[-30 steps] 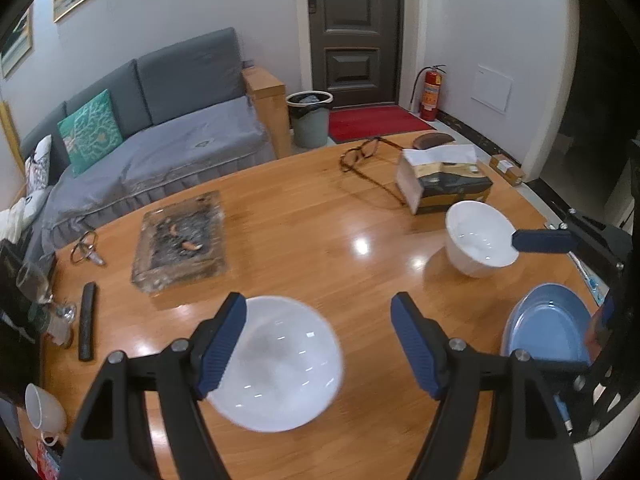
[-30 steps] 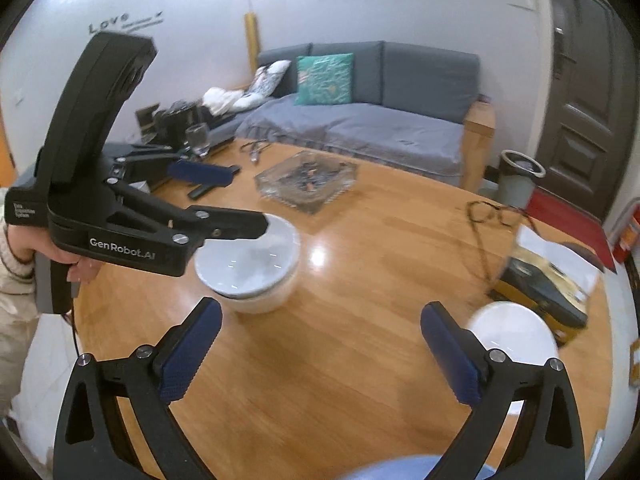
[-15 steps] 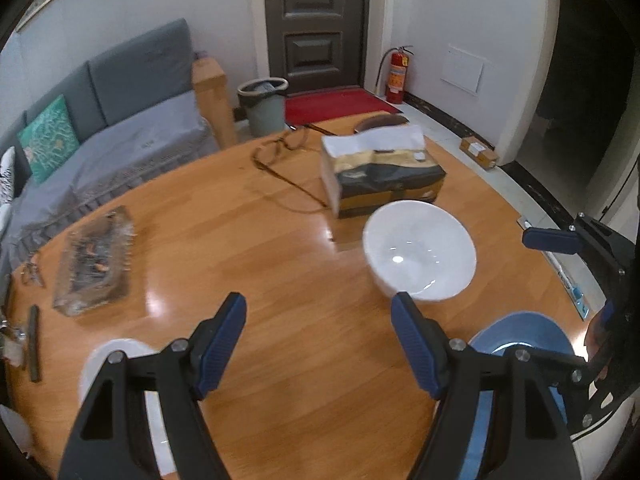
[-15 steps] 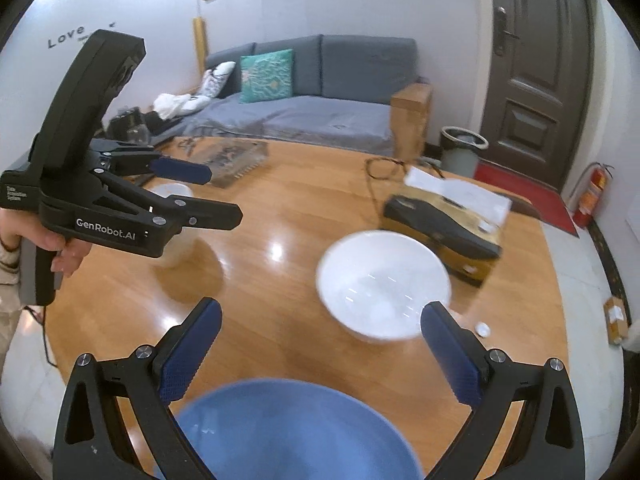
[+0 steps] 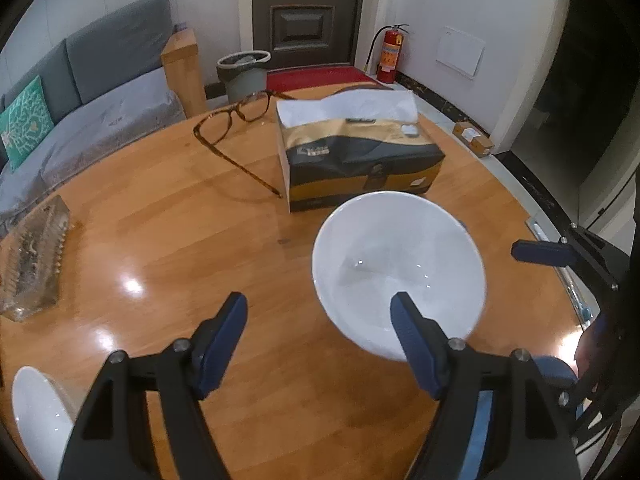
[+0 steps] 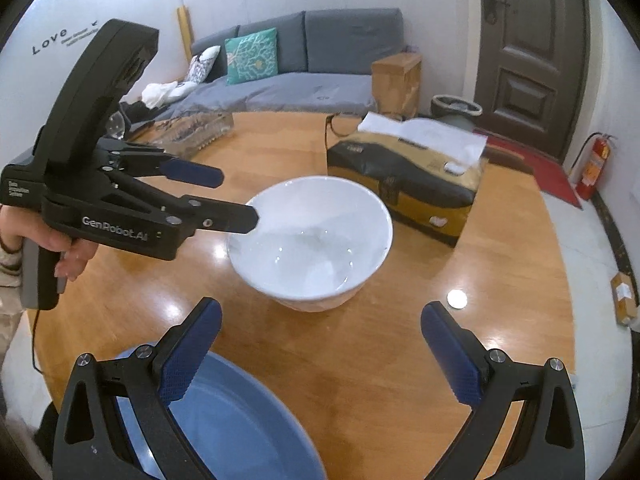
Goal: Organize plates and bowls
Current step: 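Close both tools on the rim of that white bowl, then lift the white bowl with both tools and carry it over the bowl stack, then lower the bowl onto the bowl stack and open both tools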
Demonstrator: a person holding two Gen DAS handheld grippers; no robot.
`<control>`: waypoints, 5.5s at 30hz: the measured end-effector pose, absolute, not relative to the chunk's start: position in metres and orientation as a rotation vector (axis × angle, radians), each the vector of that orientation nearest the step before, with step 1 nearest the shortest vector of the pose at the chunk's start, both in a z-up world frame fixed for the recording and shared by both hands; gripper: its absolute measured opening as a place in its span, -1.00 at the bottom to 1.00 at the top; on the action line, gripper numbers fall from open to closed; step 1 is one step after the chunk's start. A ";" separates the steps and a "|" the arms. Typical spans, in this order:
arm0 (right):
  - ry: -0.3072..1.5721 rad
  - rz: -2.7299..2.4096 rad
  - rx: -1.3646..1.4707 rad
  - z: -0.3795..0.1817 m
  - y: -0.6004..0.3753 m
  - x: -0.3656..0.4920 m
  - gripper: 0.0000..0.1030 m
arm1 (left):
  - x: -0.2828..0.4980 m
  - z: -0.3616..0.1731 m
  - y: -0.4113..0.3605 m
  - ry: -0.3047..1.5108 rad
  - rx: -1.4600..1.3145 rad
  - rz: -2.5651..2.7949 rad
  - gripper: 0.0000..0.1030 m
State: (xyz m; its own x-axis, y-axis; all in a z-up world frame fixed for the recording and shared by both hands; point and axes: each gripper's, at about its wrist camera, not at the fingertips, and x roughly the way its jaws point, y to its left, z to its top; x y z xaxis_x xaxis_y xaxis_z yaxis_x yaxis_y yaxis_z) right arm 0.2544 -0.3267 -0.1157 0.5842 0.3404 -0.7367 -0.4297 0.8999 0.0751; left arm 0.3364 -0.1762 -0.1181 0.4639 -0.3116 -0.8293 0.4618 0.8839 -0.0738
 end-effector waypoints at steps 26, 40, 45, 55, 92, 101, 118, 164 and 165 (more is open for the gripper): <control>0.842 0.655 -0.225 -0.147 -0.309 0.304 0.92 | 0.363 -0.151 -0.194 1.016 0.139 -0.508 -0.78; 0.853 0.661 -0.243 -0.160 -0.298 0.316 0.89 | 0.362 -0.155 -0.197 1.009 0.156 -0.503 -0.79; 0.848 0.659 -0.232 -0.162 -0.295 0.317 0.87 | 0.362 -0.155 -0.196 1.014 0.146 -0.507 -0.79; 0.816 0.652 -0.263 -0.149 -0.291 0.307 0.87 | 0.354 -0.139 -0.195 0.988 0.146 -0.512 -0.79; 0.658 0.586 -0.336 -0.047 -0.221 0.235 0.87 | 0.274 -0.030 -0.117 0.810 0.105 -0.501 -0.79; 0.648 0.617 -0.355 -0.042 -0.181 0.231 0.87 | 0.264 -0.023 -0.071 0.798 0.073 -0.464 -0.79; 0.657 0.711 -0.375 -0.057 -0.087 0.239 0.87 | 0.263 -0.035 0.029 0.803 0.019 -0.350 -0.79; 0.801 0.824 -0.365 -0.112 0.004 0.287 0.87 | 0.297 -0.112 0.120 0.904 -0.062 -0.275 -0.76; 0.801 0.823 -0.366 -0.112 0.004 0.286 0.87 | 0.297 -0.112 0.120 0.905 -0.061 -0.273 -0.76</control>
